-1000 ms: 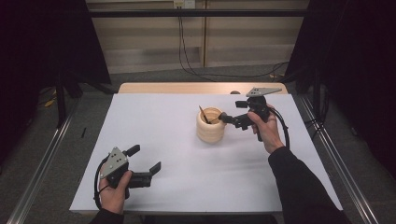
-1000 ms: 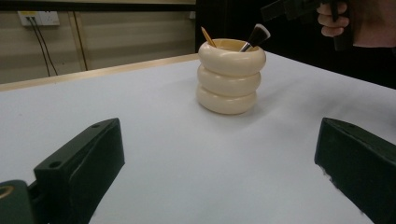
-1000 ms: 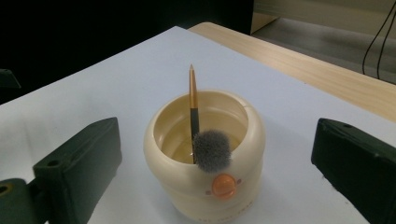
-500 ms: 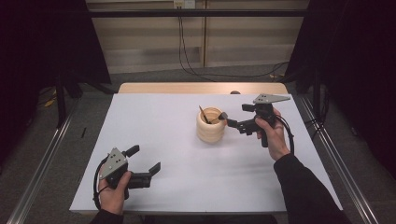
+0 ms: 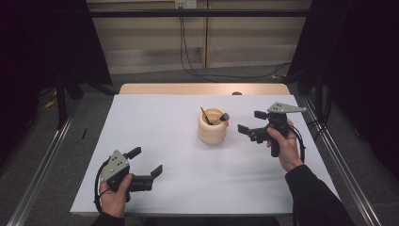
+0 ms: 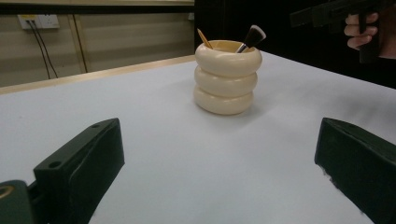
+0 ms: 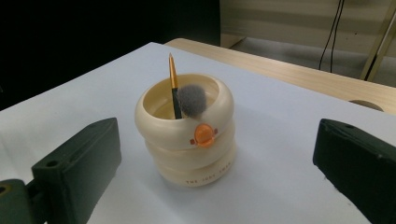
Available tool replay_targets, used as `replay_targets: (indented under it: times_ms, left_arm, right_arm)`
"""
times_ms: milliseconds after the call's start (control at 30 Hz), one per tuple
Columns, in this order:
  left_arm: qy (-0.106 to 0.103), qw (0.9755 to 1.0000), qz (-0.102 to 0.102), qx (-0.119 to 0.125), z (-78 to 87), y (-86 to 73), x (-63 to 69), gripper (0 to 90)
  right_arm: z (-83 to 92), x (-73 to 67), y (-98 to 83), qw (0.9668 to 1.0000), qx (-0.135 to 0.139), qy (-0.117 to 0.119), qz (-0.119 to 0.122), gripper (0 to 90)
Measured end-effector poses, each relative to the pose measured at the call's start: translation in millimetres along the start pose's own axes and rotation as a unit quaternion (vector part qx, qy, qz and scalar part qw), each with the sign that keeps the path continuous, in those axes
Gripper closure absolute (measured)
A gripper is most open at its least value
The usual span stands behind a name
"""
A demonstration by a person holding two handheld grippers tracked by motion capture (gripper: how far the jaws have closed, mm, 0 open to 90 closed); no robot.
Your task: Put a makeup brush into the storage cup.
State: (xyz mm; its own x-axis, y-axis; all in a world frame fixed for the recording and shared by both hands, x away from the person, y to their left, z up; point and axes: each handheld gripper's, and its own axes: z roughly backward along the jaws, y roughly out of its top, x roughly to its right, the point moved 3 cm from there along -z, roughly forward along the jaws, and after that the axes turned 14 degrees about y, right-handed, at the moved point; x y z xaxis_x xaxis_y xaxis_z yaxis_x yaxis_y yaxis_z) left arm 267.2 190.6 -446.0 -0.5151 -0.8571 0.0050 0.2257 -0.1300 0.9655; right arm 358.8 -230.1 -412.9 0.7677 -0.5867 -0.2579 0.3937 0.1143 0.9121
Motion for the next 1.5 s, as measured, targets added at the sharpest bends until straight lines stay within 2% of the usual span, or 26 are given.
replay_targets:
  times_ms: [100,267,467,700,833,1100,1200,1333,1400,1500]
  left_arm:
    - [-0.001,1.0,-0.001,-0.002,-0.1,-0.1,-0.6,1.2]
    - [-0.001,1.0,0.003,-0.007,0.3,-2.3,0.8,1.2]
    - [0.0,1.0,0.003,-0.008,1.7,-2.9,-0.1,1.2]
    - [0.0,0.9999,0.007,-0.012,1.7,-4.2,0.5,1.1]
    - [-0.005,0.9999,0.007,-0.013,2.6,-4.0,1.2,0.9]
    - [-0.001,0.9999,0.005,-0.01,3.6,-3.3,1.5,1.2]
    - [-0.006,0.9999,0.008,-0.011,4.5,-3.4,1.3,0.8]
    - [0.0,0.9999,0.009,-0.008,6.9,-2.9,1.1,0.9]
    - [-0.001,0.9998,0.019,-0.008,8.0,-3.3,1.5,1.0]
    - [0.003,0.9998,0.019,-0.006,8.9,-3.4,1.6,1.2]
  right_arm:
    - [5.3,-3.6,-4.7,0.9999,0.007,-0.008,0.007,0.8]
    - [17.0,-8.5,-12.5,1.0,0.006,0.002,0.007,0.7]
    - [33.9,-14.9,-20.4,0.9999,0.008,-0.014,0.005,0.9]
    - [49.2,-22.8,-31.5,0.9997,0.018,-0.018,0.006,1.0]
    - [54.9,-27.5,-40.7,0.9996,0.01,-0.021,0.015,1.0]
    - [70.6,-33.2,-54.2,0.9989,0.015,-0.041,0.016,1.4]
    - [77.1,-36.0,-62.2,0.9984,0.021,-0.051,0.016,1.4]
    - [84.4,-39.5,-69.7,0.9982,0.022,-0.055,0.012,1.4]
    - [88.8,-41.9,-74.4,0.9977,0.023,-0.064,0.008,2.2]
    - [94.5,-43.4,-80.1,0.9969,0.026,-0.074,0.007,2.1]
